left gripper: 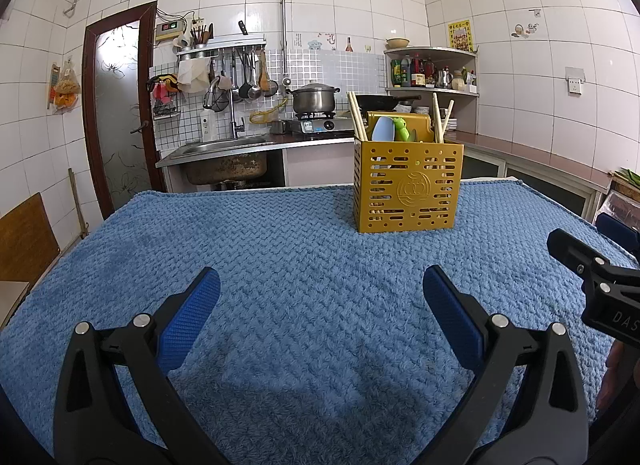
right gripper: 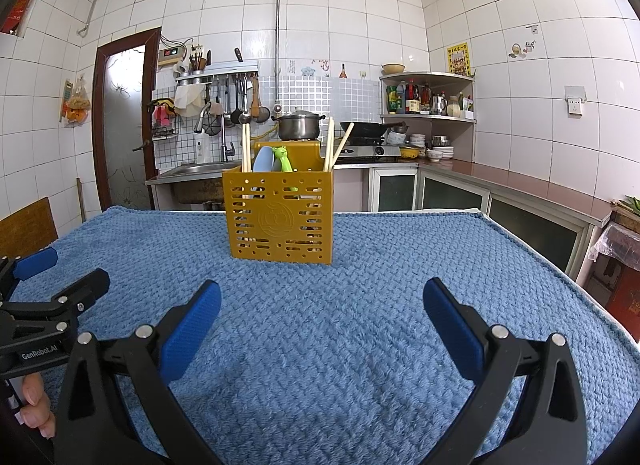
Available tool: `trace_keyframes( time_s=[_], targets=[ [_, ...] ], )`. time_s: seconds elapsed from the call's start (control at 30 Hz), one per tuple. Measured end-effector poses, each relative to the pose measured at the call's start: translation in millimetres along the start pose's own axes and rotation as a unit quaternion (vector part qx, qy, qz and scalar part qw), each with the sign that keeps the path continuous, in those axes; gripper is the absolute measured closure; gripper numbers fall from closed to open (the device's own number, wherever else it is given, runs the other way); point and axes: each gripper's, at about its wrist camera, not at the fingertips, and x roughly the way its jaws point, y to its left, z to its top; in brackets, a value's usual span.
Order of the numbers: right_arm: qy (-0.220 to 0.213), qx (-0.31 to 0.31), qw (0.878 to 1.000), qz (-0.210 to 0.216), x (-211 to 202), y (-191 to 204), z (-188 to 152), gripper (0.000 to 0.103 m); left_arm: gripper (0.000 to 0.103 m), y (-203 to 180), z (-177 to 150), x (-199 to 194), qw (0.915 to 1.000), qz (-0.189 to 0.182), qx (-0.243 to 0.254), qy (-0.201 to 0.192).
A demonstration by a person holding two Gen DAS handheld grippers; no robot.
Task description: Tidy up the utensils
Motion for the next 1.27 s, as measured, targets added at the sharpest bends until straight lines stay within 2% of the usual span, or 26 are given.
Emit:
trace_keyframes(
  time_s=[1.27],
  targets=[
    [0.000,0.000,1.000,0.000,0.4,0.5,-0.4,0.004,0.005,0.6,-0.5,2.6,1.0000,-0.003,0.001,0.001]
  ],
)
